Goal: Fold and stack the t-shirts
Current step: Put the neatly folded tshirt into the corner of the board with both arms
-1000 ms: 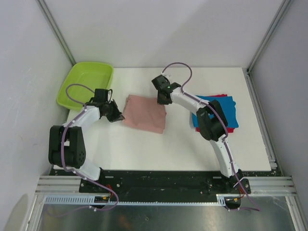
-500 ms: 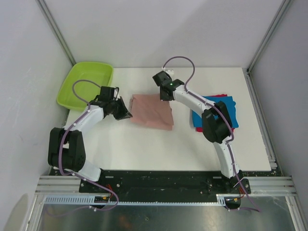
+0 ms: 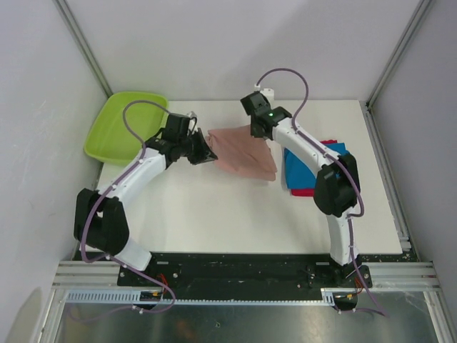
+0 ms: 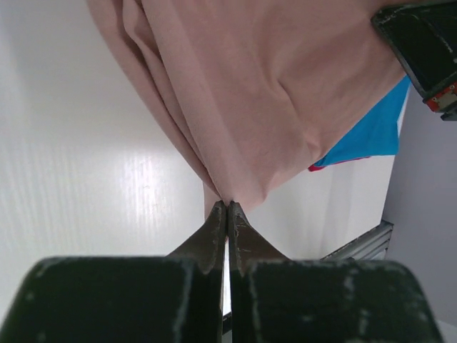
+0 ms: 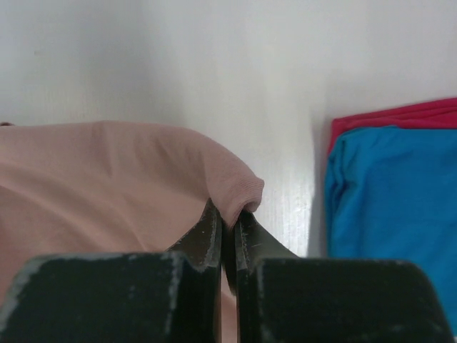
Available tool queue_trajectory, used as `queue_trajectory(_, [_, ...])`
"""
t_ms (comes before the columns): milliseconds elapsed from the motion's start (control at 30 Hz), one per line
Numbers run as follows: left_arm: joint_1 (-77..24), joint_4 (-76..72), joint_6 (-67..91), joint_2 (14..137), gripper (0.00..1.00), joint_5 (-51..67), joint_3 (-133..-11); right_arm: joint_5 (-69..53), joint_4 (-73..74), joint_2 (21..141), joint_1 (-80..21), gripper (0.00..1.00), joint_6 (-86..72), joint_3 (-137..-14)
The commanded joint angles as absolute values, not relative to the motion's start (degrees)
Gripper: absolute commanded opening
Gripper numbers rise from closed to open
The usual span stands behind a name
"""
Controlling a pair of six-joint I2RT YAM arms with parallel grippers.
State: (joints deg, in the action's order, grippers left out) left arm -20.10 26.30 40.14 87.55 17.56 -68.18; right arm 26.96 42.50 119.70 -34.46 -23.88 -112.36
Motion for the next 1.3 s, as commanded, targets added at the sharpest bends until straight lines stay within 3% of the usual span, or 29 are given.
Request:
queue_trajectory(0, [-23.3, 25.4, 43.3, 89.6, 0.00, 16.9, -74.4, 30.2, 42.7, 113.0, -31.4, 0.00, -22.7, -113.1])
queue_trajectory(667, [-40.0, 25.3, 49.7, 109.9, 0.00, 15.5, -99.0, 27.2, 41.8, 97.9, -11.6, 0.00, -21.0, -97.7])
queue_trajectory(1267, [-45.2, 25.3, 52.1, 124.0, 0.00, 17.2, -112.9, 23.5, 41.3, 96.8, -0.7, 0.00, -20.9, -93.8])
